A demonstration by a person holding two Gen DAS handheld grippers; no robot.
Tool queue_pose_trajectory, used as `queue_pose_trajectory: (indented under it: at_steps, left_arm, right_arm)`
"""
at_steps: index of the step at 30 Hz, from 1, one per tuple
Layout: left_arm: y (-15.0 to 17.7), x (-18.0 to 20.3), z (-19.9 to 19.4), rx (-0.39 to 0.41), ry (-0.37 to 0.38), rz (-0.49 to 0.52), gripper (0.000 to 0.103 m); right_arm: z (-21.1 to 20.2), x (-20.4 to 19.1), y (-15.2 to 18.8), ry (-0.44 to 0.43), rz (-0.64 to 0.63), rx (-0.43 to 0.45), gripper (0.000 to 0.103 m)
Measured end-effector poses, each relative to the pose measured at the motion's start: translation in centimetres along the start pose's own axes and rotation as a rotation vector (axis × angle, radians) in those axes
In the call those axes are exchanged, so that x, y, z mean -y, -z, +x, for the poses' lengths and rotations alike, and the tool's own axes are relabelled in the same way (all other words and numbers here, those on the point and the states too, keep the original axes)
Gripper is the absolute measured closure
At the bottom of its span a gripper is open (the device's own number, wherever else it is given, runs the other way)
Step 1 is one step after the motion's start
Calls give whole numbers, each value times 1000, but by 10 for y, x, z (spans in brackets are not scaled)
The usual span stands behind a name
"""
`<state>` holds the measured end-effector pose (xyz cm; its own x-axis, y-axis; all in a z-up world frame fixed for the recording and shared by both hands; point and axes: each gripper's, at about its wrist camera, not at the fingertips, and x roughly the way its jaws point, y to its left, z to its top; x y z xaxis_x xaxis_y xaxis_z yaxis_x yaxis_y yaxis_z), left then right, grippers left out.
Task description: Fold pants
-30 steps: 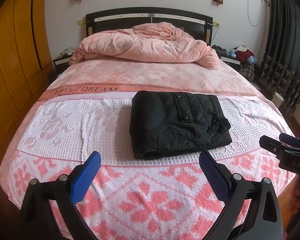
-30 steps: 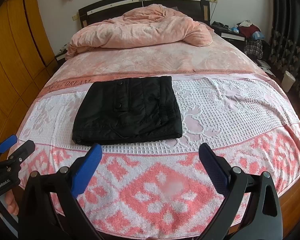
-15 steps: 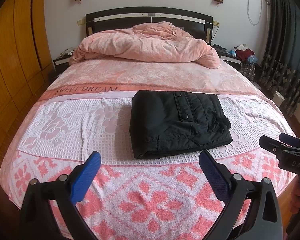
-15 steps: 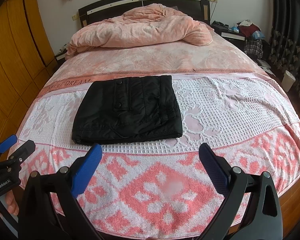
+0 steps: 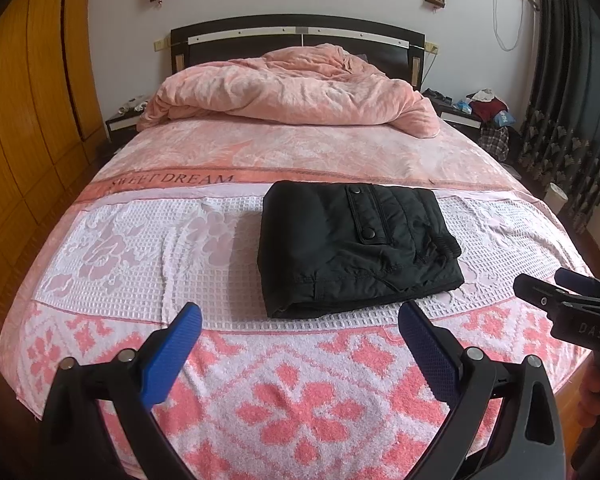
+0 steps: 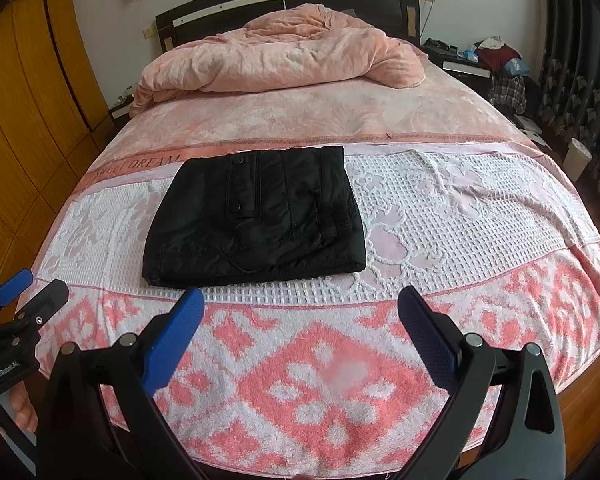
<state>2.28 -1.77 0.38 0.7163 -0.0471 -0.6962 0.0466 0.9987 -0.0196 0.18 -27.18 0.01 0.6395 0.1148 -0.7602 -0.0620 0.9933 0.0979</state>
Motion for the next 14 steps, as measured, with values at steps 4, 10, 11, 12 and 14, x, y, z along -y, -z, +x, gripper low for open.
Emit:
queue_pose_trajectory:
  at_steps: [4,10,11,12,14]
  left_arm:
    - [-1,0,1,-1,-1,2,4]
    - [1,0,2,-16,1,-2,4]
    - [2,-2,2,-18,3,-6,4]
    - [2,-1,2,-18,6,-7,4]
    - [2,-2,1,-16,8,-6,4]
  right_arm:
    - [1,0,0,0,0,-4,6]
    - [2,0,0,-1,1,-6,6]
    - [3,0,0,-2,2,-6,6]
    - [3,1,0,-4,2,-6,6]
    - [3,1,0,-4,2,-6,6]
